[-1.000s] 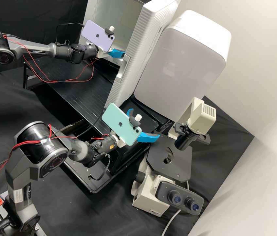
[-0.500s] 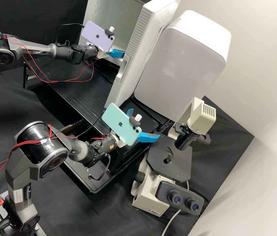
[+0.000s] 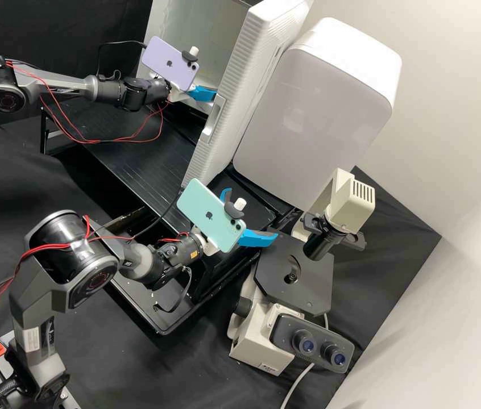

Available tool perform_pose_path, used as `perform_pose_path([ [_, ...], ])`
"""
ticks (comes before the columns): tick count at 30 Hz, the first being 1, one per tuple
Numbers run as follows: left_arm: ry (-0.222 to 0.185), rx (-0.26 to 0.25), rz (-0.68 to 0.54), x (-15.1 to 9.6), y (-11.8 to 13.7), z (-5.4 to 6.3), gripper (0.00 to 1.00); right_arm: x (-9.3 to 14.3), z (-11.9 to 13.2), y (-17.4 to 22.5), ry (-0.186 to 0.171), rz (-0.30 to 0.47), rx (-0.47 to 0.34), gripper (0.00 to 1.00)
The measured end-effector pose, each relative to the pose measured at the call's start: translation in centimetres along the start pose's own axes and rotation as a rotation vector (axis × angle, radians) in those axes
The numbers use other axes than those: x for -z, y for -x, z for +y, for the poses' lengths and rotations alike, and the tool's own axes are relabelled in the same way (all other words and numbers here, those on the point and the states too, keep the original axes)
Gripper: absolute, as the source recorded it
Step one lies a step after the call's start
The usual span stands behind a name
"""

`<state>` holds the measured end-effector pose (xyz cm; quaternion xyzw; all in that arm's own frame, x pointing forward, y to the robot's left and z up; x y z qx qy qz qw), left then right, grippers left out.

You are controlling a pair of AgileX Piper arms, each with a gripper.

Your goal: Place the petri dish in the incubator

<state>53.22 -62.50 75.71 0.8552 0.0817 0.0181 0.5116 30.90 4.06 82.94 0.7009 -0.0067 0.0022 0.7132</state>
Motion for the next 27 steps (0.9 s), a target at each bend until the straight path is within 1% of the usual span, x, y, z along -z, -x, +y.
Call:
perform_pose_path([
  [3, -0.005, 0.003, -0.008, -0.1, 0.0, -0.1, 1.00, 0.0, 0.0, 0.0, 0.000, 0.000, 0.000, 1.00],
  [7, -0.029, 0.010, -0.007, 0.1, 0.1, -0.4, 1.00, 0.0, 0.0, 0.0, 0.000, 0.000, 0.000, 1.00],
  [9, -0.032, 0.016, -0.008, 0.2, 0.2, -0.4, 1.00, 0.0, 0.0, 0.0, 0.000, 0.000, 0.000, 1.00],
  [14, -0.034, 0.020, -0.008, 0.3, 0.8, 0.0, 1.00, 0.0, 0.0, 0.0, 0.000, 0.000, 0.000, 1.00],
  [23, -0.043, 0.042, -0.013, 0.6, 1.8, 0.3, 1.00, 0.0, 0.0, 0.0, 0.000, 0.000, 0.000, 1.00],
  [25, -0.057, 0.048, -0.015, 0.7, 2.2, 0.2, 1.00, 0.0, 0.0, 0.0, 0.000, 0.000, 0.000, 1.00],
  [27, -0.076, 0.039, -0.024, 0.8, 2.6, 0.2, 1.00, 0.0, 0.0, 0.0, 0.000, 0.000, 0.000, 1.00],
])
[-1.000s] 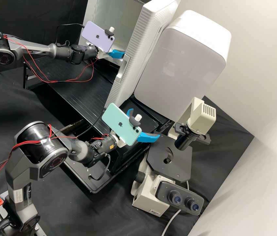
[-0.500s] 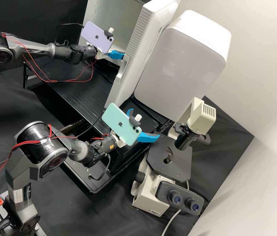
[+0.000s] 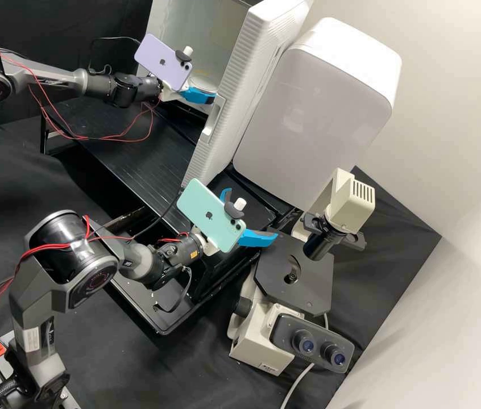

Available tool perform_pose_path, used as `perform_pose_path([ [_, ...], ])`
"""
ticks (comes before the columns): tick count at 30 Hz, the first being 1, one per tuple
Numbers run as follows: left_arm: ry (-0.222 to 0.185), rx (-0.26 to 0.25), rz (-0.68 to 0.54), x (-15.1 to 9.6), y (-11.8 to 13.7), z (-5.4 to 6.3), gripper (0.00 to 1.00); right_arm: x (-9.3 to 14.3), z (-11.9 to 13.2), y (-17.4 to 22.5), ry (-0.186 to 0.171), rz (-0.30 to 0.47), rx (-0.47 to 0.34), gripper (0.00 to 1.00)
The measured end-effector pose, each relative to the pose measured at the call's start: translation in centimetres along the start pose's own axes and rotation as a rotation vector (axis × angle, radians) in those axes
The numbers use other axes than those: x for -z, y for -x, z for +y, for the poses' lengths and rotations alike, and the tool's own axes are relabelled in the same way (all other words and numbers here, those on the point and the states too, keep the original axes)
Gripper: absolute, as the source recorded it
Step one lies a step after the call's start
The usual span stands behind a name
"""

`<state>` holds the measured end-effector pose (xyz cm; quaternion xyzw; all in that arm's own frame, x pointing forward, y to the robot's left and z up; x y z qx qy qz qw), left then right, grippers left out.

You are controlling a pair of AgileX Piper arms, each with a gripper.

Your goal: Place the petri dish in the incubator

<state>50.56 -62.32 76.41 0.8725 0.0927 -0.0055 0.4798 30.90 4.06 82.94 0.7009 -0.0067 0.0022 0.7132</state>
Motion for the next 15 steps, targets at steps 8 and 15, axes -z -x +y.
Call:
perform_pose_path([
  [8, -0.043, -0.015, -0.090, -1.1, 4.0, -1.4, 1.00, 0.0, 0.0, 0.0, 0.000, 0.000, 0.000, 1.00],
  [15, -0.037, 0.017, -0.192, -1.7, 9.2, -2.2, 1.00, 0.0, 0.0, 0.0, 0.000, 0.000, 0.000, 1.00],
])
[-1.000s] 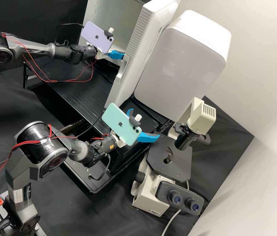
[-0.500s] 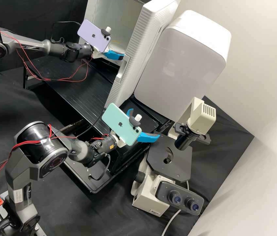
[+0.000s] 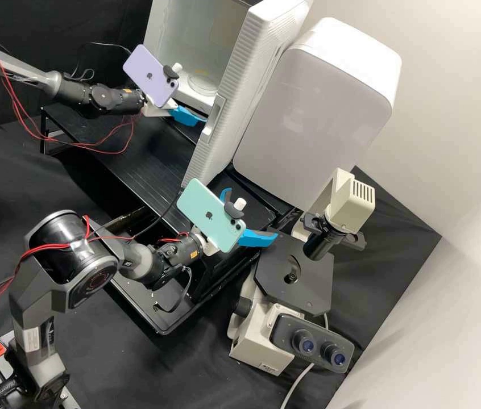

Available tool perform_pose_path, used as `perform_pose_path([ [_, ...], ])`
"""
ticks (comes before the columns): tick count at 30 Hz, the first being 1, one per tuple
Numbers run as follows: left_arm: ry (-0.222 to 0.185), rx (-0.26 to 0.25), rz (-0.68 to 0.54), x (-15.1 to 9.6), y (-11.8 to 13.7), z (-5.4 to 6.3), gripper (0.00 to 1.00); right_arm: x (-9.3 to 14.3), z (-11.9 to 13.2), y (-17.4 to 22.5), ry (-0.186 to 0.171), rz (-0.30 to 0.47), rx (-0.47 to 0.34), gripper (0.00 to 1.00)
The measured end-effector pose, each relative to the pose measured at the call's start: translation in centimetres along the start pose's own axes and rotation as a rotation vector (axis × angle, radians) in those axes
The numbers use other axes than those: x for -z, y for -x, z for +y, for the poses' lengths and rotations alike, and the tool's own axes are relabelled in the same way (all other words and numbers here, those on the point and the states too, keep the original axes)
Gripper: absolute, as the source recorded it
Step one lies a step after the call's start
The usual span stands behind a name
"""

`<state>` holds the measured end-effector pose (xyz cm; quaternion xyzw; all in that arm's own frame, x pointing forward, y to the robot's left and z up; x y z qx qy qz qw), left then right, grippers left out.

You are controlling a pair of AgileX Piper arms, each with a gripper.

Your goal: Place the petri dish in the incubator

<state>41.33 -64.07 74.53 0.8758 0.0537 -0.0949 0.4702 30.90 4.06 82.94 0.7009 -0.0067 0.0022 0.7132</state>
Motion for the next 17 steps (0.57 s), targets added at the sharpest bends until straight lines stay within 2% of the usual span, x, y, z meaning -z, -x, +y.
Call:
perform_pose_path([
  [3, -0.022, -0.034, -0.049, -0.3, 2.1, 0.0, 1.00, 0.0, 0.0, 0.0, 0.000, 0.000, 0.000, 1.00],
  [7, -0.063, -0.056, -0.107, -0.2, 4.2, -1.0, 1.00, 0.0, 0.0, 0.0, 0.000, 0.000, 0.000, 1.00],
  [11, -0.044, -0.062, -0.143, 0.1, 6.1, -2.1, 1.00, 0.0, 0.0, 0.0, 0.000, 0.000, 0.000, 1.00],
  [14, -0.014, -0.064, -0.152, 0.3, 7.1, -2.8, 1.00, 0.0, 0.0, 0.0, 0.000, 0.000, 0.000, 1.00],
  [17, -0.014, -0.077, -0.164, 0.4, 8.1, -3.5, 1.00, 0.0, 0.0, 0.0, 0.000, 0.000, 0.000, 1.00],
])
